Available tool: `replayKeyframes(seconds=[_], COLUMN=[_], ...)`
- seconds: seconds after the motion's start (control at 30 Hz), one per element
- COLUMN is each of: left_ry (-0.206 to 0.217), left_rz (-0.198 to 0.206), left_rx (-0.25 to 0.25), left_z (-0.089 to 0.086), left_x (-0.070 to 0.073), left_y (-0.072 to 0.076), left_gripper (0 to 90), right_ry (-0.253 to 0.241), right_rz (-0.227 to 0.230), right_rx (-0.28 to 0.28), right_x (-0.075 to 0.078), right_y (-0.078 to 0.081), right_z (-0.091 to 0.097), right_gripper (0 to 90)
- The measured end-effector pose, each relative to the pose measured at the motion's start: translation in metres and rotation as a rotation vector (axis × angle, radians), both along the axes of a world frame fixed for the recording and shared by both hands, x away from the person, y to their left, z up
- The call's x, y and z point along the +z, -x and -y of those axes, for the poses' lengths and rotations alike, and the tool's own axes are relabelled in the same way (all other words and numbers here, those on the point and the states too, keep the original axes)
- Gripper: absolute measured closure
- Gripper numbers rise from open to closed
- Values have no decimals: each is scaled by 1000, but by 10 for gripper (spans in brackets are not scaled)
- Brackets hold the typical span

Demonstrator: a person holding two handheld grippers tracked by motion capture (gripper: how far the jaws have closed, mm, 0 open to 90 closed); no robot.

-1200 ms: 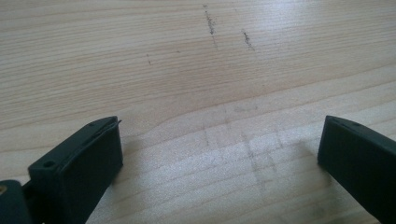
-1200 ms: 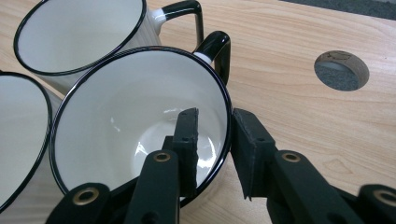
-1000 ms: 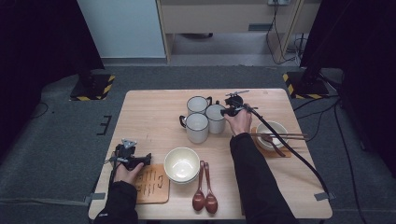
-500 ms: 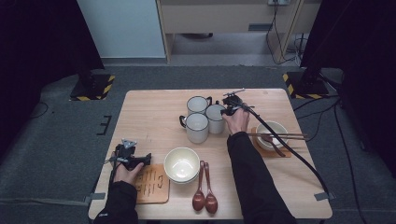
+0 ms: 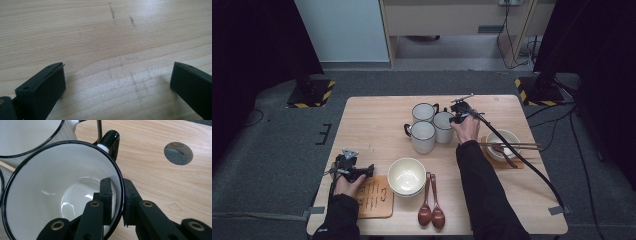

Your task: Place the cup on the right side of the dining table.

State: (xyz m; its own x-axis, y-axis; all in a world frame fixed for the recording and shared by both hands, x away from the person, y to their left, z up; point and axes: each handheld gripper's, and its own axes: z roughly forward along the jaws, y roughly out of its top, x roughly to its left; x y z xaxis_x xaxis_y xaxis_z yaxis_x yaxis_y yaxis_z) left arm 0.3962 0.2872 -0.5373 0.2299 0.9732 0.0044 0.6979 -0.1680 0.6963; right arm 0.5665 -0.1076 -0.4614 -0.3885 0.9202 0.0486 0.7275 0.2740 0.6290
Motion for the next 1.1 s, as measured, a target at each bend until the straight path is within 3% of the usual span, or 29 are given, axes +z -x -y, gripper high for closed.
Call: replayKeyframes(seconds=[0.67,1.1], left_ry=[0,0], left_rz=[0,0], left_rx=[0,0], left_z=[0,0], left_x=[0,0], left_y=[0,0], left_gripper=[0,0], right_ry=[-9,21], right_rz=[-46,-80], right_rx=[-3,18], right_x=[1,8], right_y=[-5,0], right_z=[3,6], right_gripper=[809,825])
